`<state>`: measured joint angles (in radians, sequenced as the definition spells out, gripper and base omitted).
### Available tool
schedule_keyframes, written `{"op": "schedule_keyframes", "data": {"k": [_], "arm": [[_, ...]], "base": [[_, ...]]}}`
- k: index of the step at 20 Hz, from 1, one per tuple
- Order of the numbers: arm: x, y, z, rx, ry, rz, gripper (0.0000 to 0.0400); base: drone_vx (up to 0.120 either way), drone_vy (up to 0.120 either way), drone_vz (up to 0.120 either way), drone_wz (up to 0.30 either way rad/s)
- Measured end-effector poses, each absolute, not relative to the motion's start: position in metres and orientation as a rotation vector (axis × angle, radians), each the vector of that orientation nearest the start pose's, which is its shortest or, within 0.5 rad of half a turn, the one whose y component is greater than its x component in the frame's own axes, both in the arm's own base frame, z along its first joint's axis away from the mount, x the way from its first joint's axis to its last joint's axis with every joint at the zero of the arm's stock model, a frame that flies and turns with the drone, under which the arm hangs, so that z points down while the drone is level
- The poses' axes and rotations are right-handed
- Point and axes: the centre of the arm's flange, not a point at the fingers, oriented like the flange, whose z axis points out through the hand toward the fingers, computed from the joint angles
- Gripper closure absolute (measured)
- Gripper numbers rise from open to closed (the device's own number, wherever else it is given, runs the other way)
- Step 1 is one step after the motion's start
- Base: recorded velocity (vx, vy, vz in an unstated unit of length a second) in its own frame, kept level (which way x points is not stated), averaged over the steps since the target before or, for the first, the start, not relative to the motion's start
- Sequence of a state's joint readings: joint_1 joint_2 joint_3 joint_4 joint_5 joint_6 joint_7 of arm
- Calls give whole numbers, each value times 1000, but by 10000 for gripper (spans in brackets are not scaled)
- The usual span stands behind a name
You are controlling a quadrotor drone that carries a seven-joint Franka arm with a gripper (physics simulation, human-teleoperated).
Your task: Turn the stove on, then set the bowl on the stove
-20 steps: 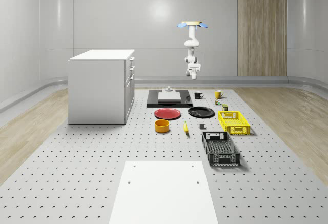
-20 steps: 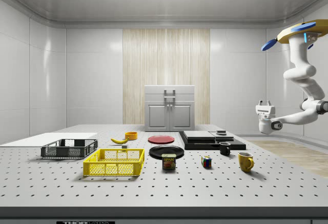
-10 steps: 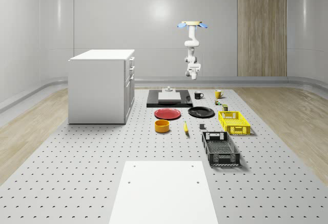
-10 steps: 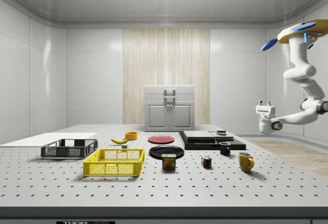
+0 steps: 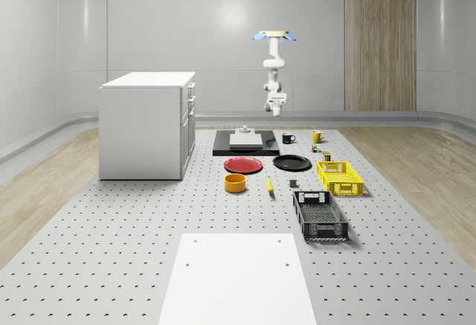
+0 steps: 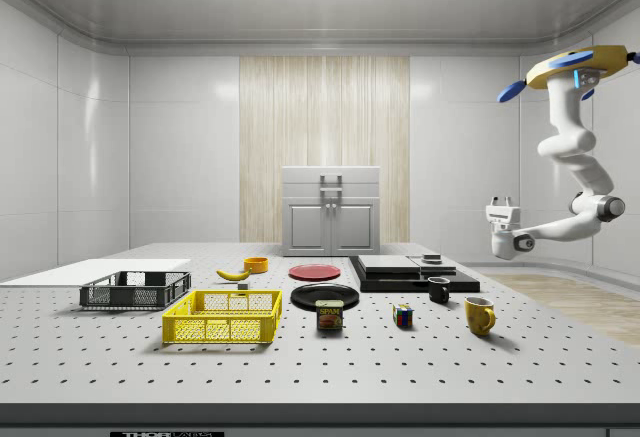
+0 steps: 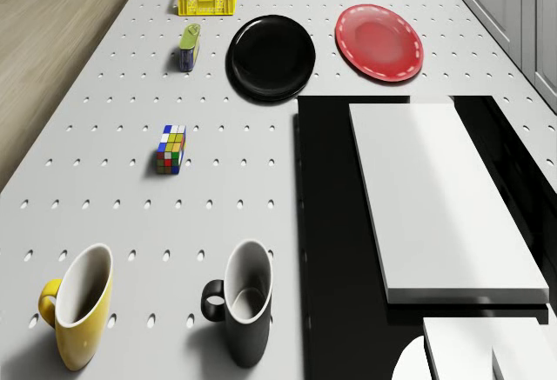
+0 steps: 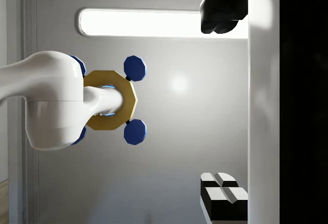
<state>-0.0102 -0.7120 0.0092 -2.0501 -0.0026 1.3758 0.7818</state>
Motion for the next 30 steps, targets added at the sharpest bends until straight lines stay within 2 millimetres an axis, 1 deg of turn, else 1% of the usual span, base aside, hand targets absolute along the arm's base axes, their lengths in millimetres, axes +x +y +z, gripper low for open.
{"op": "schedule_keyframes", "data": {"k": [8,14,18,21,24,26,28,30], "arm": [[302,3,691,-2915,1208,-84,0],[302,9,691,-2962,1228,-128,0],[301,18,690,-3034,1259,-193,0],[301,30,687,-3129,1299,-280,0],[301,47,679,-3279,1363,-434,0],[301,63,669,-3416,1423,-598,0],[302,79,651,-3581,1495,-843,0],[303,93,625,-3752,1571,-1202,0]], "base": [[120,-120,0,0],[120,-120,0,0],[10,-120,0,0],[0,-120,0,0],[0,-120,0,0],[0,-120,0,0],[0,-120,-40,0],[0,-120,-120,0]]}}
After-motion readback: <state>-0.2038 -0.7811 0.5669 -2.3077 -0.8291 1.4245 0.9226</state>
